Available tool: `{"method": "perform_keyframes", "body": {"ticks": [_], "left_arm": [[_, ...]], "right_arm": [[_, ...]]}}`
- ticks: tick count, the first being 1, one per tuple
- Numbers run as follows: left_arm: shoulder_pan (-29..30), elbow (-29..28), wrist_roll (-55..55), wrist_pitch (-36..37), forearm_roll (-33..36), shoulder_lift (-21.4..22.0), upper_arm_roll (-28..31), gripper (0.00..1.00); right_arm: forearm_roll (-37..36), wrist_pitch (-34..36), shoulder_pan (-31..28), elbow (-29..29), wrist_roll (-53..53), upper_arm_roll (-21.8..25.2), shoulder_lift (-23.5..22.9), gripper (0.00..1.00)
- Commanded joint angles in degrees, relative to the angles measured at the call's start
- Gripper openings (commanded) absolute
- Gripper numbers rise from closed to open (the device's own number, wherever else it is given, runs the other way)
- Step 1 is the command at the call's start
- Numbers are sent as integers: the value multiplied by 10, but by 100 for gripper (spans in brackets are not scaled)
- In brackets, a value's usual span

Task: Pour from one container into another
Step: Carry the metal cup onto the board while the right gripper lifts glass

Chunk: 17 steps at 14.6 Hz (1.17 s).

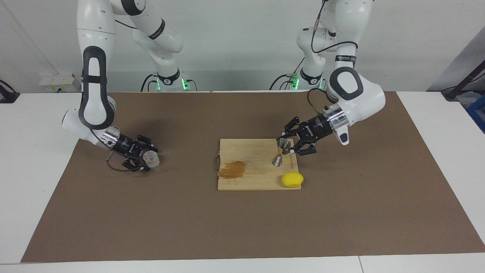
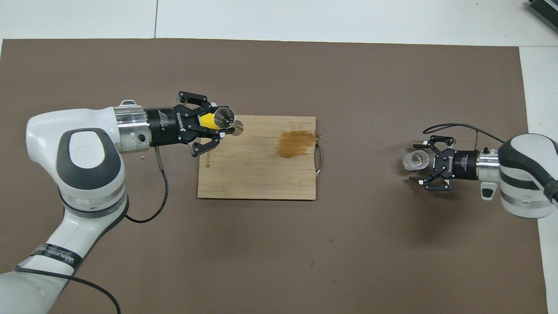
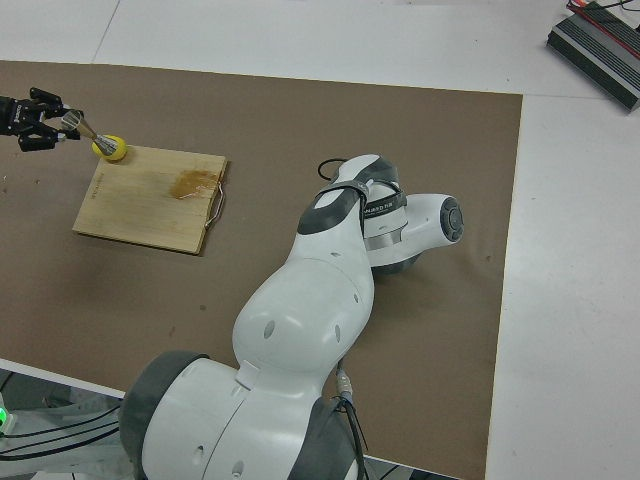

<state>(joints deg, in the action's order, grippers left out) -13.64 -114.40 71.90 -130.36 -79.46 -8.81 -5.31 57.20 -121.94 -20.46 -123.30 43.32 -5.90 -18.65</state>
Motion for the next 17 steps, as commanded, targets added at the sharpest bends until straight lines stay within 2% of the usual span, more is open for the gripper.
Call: {"method": "perform_keyframes", "body": {"ticks": [1, 4, 7, 9, 11, 17], "left_arm": [[-76, -28, 10, -96, -64, 17, 10, 0], [-157, -27, 1, -212, -141, 5, 10, 0], [-211, -23, -18, -291, -212, -9, 11, 0], [-227, -16, -62, -300, -268, -34, 11, 0], [-232, -6, -111, -300, -295, -53, 11, 0], [-239, 9, -149, -300, -300, -81, 11, 0]], "right_arm": [[12, -11, 0, -14, 6, -2, 14, 100], [12, -11, 0, -14, 13, -2, 14, 100], [12, -12, 1, -13, 13, -2, 14, 98], [12, -12, 1, -13, 13, -2, 13, 92], [12, -12, 0, -13, 13, -2, 13, 85], [12, -14, -1, -11, 13, -1, 13, 75]]}}
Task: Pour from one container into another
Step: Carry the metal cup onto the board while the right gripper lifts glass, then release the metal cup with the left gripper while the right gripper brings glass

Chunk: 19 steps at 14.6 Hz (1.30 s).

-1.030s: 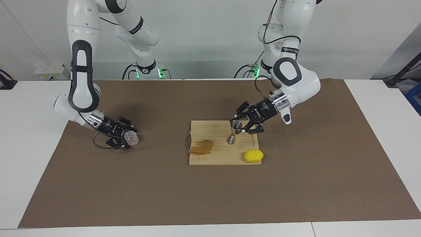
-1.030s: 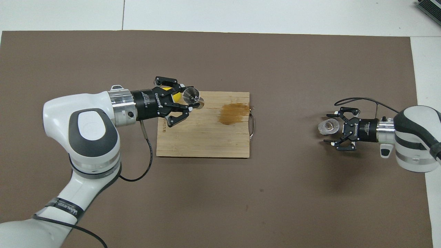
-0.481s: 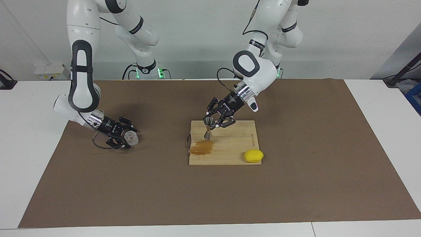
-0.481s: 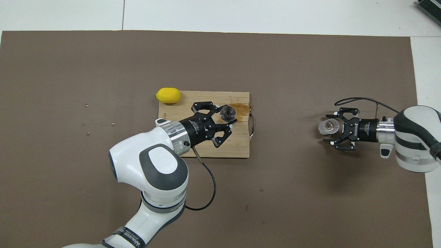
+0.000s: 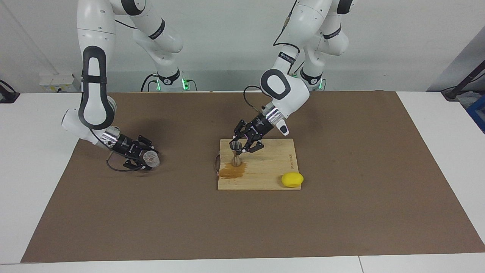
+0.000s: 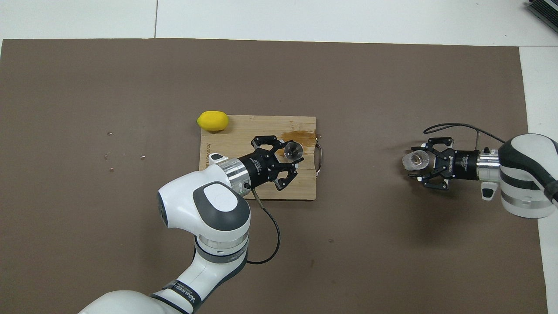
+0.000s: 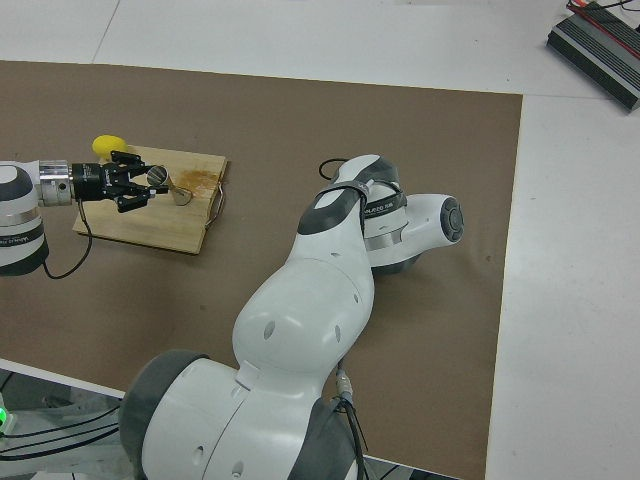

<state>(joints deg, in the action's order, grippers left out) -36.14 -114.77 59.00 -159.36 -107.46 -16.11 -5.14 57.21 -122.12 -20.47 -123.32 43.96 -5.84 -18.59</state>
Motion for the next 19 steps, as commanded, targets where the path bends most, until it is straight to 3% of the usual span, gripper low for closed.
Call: {"method": "perform_keyframes", "body": {"ticks": [1, 5, 6, 7, 8, 11, 14, 15, 17, 19], "left_arm": [[-14, 13, -23, -10, -21, -8, 9, 0], [-14, 14, -27, -10, -20, -10, 9, 0], [-13, 14, -27, -9, -20, -10, 9, 28], [-13, 14, -30, -8, -19, -10, 9, 87], [-13, 14, -33, -5, -15, -10, 9, 100], [-15, 13, -40, -4, -13, -2, 8, 100], [-21, 7, -24, -7, -14, 30, 8, 100], [-18, 5, -23, -1, -13, 39, 8, 100], [-6, 4, -23, 45, 18, 49, 15, 100], [35, 3, -23, 116, 119, 53, 15, 100]], "right_arm": [[11, -12, -1, -10, 7, -1, 13, 73], [11, -14, 0, -8, 7, 0, 13, 71], [11, -15, 0, -8, 8, 0, 13, 69], [11, -14, 0, -6, 9, 0, 13, 64], [11, -14, 0, -6, 9, 0, 13, 59], [11, -12, 0, -5, 24, -1, 15, 42], [10, -10, 10, 2, 67, -1, 29, 10], [9, -12, 21, 4, 80, 0, 35, 4], [-3, -12, 37, 17, 126, 0, 45, 3], [-48, -12, 58, 34, 165, 0, 55, 0]]}}
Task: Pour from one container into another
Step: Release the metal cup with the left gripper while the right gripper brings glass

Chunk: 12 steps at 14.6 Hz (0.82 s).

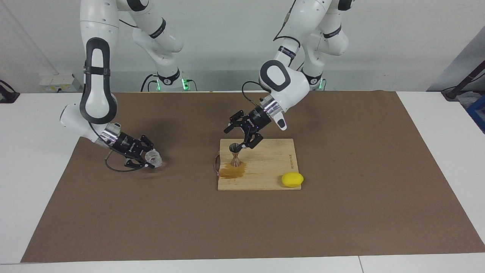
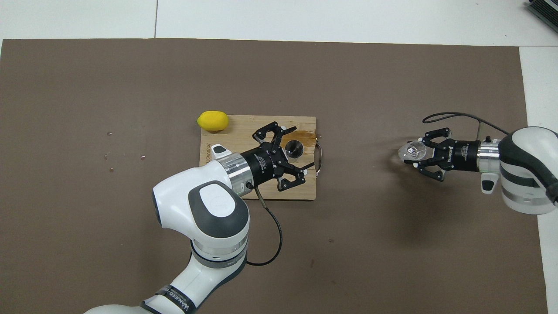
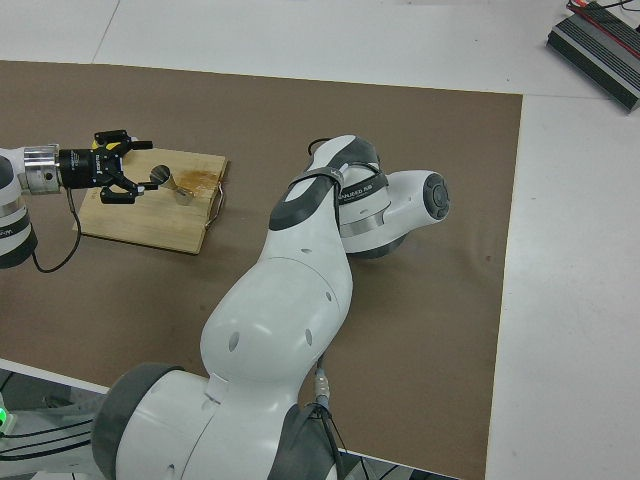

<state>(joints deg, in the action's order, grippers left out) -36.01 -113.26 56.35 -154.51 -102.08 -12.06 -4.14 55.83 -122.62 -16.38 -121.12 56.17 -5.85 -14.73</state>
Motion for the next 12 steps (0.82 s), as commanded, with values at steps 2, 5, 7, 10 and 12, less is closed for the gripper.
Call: {"method": "perform_keyframes", "body": {"ticks": [2, 5, 7, 10, 12], "left_arm": [[75, -10, 3, 135, 130, 18, 5, 100], [137, 9, 3, 235, 258, 20, 7, 100], [182, 40, 2, 307, 346, 13, 6, 100], [223, 66, -3, 331, 447, 10, 6, 100], [245, 76, -5, 331, 514, 13, 6, 100]], "right_arm": [[-77, -1, 39, 42, 94, 0, 18, 0], [-120, -1, 78, 77, 150, 0, 19, 0], [-154, -1, 112, 99, 159, 0, 15, 0], [-167, -3, 152, 127, 179, 0, 9, 0], [-175, -2, 173, 146, 191, -1, 3, 0]]}}
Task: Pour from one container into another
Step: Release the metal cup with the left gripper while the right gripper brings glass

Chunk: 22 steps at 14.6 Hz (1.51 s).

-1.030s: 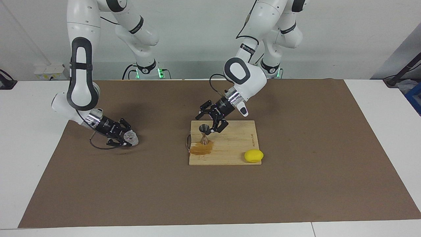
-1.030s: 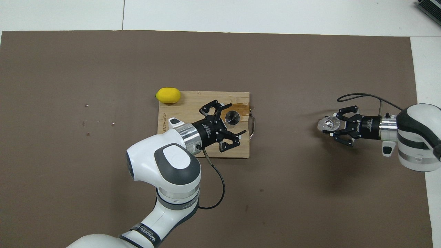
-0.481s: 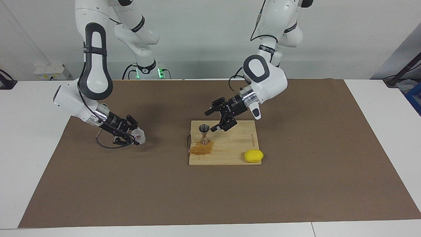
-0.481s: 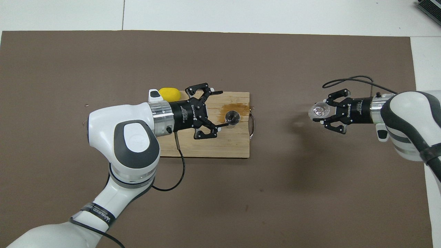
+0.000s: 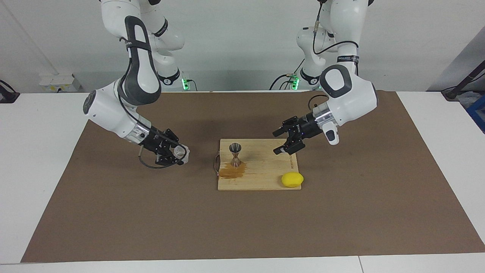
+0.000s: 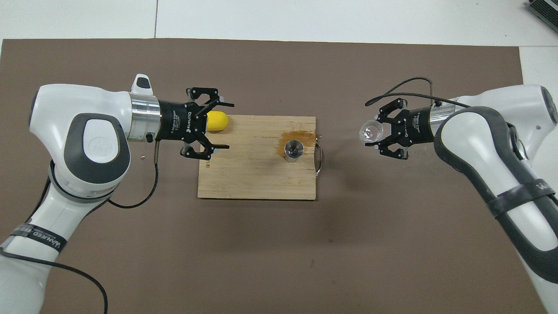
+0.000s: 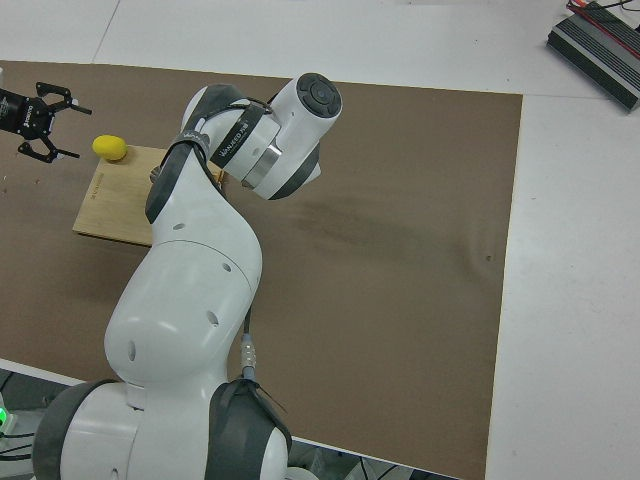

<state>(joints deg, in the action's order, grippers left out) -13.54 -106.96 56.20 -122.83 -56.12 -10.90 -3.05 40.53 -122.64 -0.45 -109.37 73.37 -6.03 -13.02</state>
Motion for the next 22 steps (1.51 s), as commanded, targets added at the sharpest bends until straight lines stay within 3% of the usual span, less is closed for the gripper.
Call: {"method": "perform_keyframes", "body": {"ticks": [1, 5, 9, 12, 15, 19, 22], "left_arm": [[31, 19, -4, 14, 96, 4, -4, 100], [61, 78, -4, 53, 273, 3, -4, 100], [72, 87, -11, 64, 427, 23, -3, 100], [106, 86, -42, 88, 457, 46, -3, 100], [134, 86, -198, 124, 464, 55, -1, 100], [133, 102, -334, 166, 531, 64, 3, 100], [128, 138, -498, 246, 571, 68, 0, 100]], "right_arm": [[-27, -3, 28, 35, 23, 1, -17, 0], [-67, -14, 77, 64, 105, 1, -30, 0], [-105, -54, 122, 66, 170, 1, -34, 0], [-132, -67, 140, 67, 200, 1, -35, 0], [-159, -76, 155, 67, 220, 1, -35, 0], [-202, -67, 166, 66, 220, 1, -35, 0], [-232, -58, 176, 66, 221, 1, -34, 0]]}}
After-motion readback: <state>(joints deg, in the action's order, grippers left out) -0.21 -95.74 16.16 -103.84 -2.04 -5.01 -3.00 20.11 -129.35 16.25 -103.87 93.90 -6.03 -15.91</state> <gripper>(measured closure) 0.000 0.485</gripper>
